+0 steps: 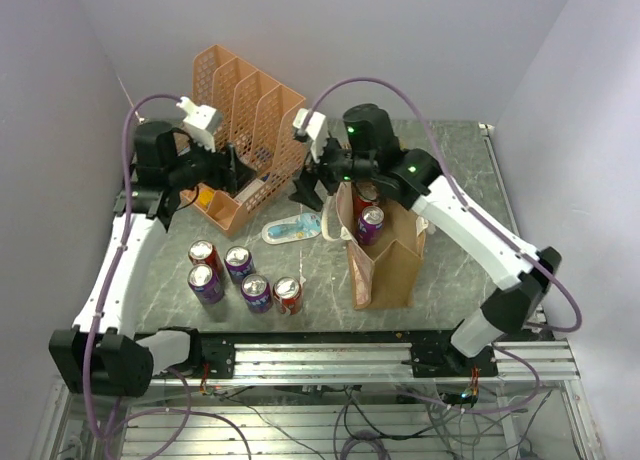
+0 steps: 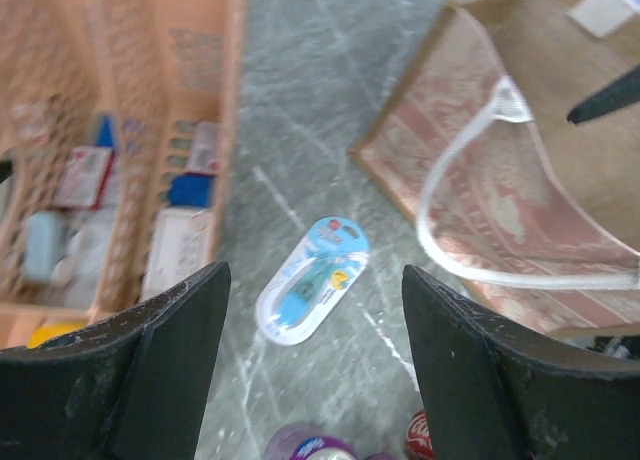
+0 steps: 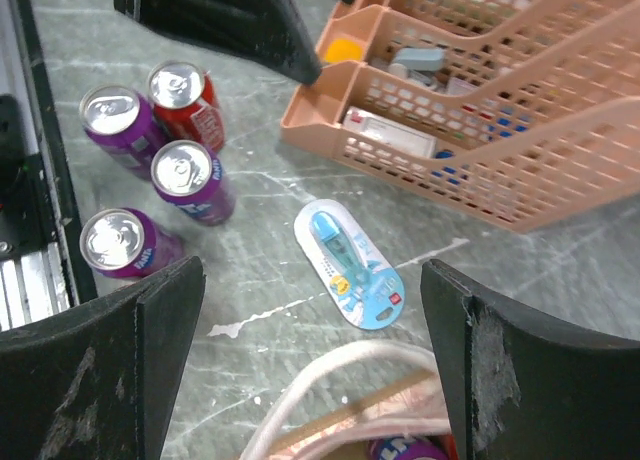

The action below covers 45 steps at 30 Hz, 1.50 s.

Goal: Place the beverage into the canvas bag
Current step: Pick up the drink from the center of the board.

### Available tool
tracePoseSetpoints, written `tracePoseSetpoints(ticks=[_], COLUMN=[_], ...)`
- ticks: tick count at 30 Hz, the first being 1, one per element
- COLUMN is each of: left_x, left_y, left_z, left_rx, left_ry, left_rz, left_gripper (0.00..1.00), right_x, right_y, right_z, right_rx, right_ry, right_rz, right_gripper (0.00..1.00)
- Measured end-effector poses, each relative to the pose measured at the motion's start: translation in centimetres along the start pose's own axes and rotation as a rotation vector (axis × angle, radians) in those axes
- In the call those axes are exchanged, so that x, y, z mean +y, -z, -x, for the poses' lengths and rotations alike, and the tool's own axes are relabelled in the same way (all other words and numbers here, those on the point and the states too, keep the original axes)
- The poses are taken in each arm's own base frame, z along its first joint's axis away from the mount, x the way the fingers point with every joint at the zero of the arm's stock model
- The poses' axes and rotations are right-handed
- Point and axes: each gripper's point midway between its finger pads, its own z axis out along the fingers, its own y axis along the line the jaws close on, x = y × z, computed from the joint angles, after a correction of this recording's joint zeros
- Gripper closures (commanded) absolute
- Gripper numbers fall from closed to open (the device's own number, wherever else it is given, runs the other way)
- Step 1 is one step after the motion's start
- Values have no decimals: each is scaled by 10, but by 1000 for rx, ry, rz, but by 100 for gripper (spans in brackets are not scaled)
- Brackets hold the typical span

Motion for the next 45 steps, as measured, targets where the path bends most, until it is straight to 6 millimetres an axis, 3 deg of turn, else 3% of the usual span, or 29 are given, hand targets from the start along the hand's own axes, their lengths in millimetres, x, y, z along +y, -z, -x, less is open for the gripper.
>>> tracePoseSetpoints(ticks=[6, 11, 21, 29, 37, 45], left_x=[48, 80, 108, 123, 134, 134], left_y=[42, 66, 82, 90, 97, 94], left_z=[-11, -23, -30, -39, -51, -53], left_rx=[-16, -3, -3, 8, 15, 17], left_ry=[58, 107, 163, 197, 240, 257], left_rz=[248, 416, 524, 566, 600, 589], left_gripper=[19, 19, 23, 24, 26, 27], right_x=[29, 63, 89, 135, 157, 168], right_y=[-48, -73, -61, -48, -32, -41], right_z=[-9, -39, -78, -151, -174, -184], right_rx=[65, 153, 250, 400, 431, 445], right_ry=[32, 84, 284, 333, 371, 374], right_rz=[148, 272, 441, 592, 647, 642], right_gripper=[10, 8, 5, 3, 2, 3])
